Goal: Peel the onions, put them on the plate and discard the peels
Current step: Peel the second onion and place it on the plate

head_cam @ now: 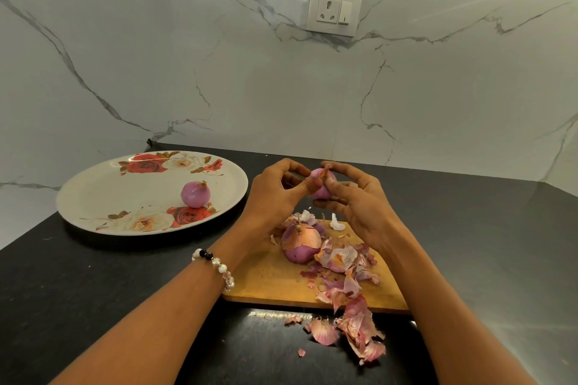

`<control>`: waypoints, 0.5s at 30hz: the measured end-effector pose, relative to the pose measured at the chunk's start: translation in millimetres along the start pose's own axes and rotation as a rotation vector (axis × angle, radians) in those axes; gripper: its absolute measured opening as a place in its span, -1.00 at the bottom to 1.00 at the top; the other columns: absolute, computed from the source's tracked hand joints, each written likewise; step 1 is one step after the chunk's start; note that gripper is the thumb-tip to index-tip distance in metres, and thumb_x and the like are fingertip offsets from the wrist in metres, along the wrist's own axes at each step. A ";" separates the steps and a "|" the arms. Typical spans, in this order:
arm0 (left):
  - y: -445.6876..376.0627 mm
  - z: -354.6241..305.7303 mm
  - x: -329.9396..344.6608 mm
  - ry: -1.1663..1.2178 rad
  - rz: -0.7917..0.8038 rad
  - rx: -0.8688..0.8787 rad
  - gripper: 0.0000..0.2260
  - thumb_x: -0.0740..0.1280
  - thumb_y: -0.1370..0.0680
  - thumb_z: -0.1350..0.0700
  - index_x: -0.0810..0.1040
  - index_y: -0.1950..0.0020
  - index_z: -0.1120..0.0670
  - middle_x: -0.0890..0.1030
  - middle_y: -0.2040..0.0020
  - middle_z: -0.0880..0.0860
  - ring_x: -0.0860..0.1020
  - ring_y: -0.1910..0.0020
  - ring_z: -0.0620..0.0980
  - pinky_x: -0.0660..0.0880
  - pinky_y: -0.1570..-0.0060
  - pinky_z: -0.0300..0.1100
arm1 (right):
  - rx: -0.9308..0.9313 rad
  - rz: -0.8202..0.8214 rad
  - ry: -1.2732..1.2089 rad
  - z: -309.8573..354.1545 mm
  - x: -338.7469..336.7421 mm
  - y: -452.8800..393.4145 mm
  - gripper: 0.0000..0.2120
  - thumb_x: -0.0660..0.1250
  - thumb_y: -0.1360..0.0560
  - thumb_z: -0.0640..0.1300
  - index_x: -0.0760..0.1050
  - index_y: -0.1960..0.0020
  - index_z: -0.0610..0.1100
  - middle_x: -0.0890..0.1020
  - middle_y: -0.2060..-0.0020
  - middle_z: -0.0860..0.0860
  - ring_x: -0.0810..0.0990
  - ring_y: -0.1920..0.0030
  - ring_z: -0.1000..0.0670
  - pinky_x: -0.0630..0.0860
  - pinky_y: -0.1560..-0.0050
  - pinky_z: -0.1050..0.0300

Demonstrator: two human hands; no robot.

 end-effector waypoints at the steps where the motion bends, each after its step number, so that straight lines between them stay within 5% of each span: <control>1: 0.0 0.9 0.0 -0.017 -0.017 -0.026 -0.70 0.40 -0.39 -0.18 0.52 0.01 -0.03 0.59 0.18 -0.11 0.59 0.17 -0.12 0.59 0.18 -0.23 | -0.018 0.017 0.042 -0.6 1.7 0.3 -0.74 0.34 -0.54 -0.30 0.57 -0.21 -0.15 0.63 -0.08 -0.29 0.71 0.03 -0.15 0.68 0.10 0.02; 7: -2.1 3.5 -1.4 0.083 0.012 -0.172 -0.79 0.49 -0.39 0.04 0.57 0.11 0.12 0.65 0.19 0.11 0.67 0.24 0.02 0.64 0.14 -0.06 | -0.043 0.036 0.075 -1.0 4.7 0.0 -0.67 0.37 -0.48 -0.24 0.54 -0.24 -0.15 0.61 -0.11 -0.30 0.70 -0.03 -0.19 0.69 0.07 0.00; 15: 2.7 -3.4 -5.5 0.393 0.014 -0.332 -0.84 0.48 -0.40 0.27 0.57 0.07 0.19 0.66 0.15 0.16 0.69 0.21 0.06 0.64 0.15 -0.12 | 0.013 -0.035 -0.091 -0.7 0.9 -3.1 -0.71 0.31 -0.57 -0.29 0.50 -0.28 -0.25 0.64 -0.09 -0.20 0.71 0.02 -0.14 0.69 0.09 -0.02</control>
Point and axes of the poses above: each hand's wrist, its own y-axis away from the middle knuckle, its own x-axis out of the palm, z = x × y, the point moved 1 cm from there along -y, towards the middle knuckle
